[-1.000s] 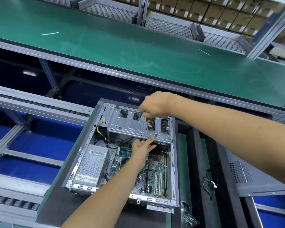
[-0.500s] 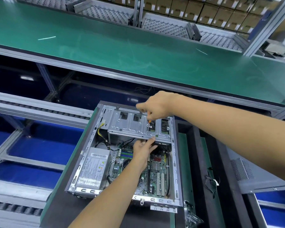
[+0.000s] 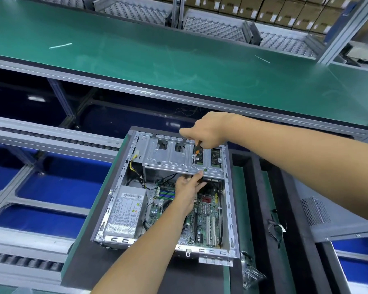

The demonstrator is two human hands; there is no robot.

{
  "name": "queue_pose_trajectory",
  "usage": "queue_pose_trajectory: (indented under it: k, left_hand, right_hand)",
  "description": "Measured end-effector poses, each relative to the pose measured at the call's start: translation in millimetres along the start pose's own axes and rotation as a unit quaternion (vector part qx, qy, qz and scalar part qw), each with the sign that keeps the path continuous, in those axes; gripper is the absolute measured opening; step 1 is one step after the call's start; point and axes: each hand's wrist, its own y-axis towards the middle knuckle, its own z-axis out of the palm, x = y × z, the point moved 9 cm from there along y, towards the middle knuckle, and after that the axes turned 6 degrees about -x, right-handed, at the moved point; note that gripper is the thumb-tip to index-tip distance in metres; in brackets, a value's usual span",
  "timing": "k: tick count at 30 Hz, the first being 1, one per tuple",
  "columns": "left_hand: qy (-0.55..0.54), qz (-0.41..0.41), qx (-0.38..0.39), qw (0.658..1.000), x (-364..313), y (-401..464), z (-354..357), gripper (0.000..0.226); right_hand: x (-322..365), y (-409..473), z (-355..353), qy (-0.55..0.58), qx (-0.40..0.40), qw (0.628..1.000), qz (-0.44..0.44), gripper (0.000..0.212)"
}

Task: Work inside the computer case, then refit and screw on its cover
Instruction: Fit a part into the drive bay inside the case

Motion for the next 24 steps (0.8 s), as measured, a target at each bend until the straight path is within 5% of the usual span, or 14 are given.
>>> queue_pose_trajectory:
  k: [3, 7, 10, 14, 17, 21, 24]
  left_hand:
    - [-0.004, -0.002, 0.002, 1.000, 0.1, -0.7, 1.1, 0.048]
    - [-0.002, -0.002, 0.007, 1.000, 0.0, -1.1, 1.3, 0.048]
    - [-0.002, -0.001, 0.008, 1.000, -0.1, -1.0, 1.8, 0.046]
    - [-0.002, -0.001, 0.011, 1.000, 1.3, -0.9, 2.0, 0.045]
    - [-0.004, -0.006, 0.013, 1.000, 1.5, -1.7, 2.7, 0.045]
    - [0.000, -0.009, 0.017, 1.000, -0.5, -4.3, 3.4, 0.045]
    - [0.002, -0.006, 0.016, 1.000, -2.3, -5.3, 3.3, 0.045]
  right_hand:
    - [-1.9, -0.2, -2.9, -0.021, -0.009, 1.000, 0.004, 0.008]
    - [-11.7, 0.7, -1.1, -0.036, -0.008, 0.999, 0.036, 0.037]
    - [-10.8, -3.3, 5.3, -0.026, -0.005, 0.999, 0.039, 0.020]
    - [-8.4, -8.0, 6.9, -0.038, -0.012, 0.999, 0.014, 0.030]
    - [-12.2, -7.9, 5.9, -0.007, -0.022, 1.000, 0.018, 0.009]
    - [-21.2, -6.7, 5.4, 0.023, -0.046, 0.997, 0.060, 0.033]
    - [-18.0, -8.5, 11.9, 0.044, -0.035, 0.997, 0.059, 0.014]
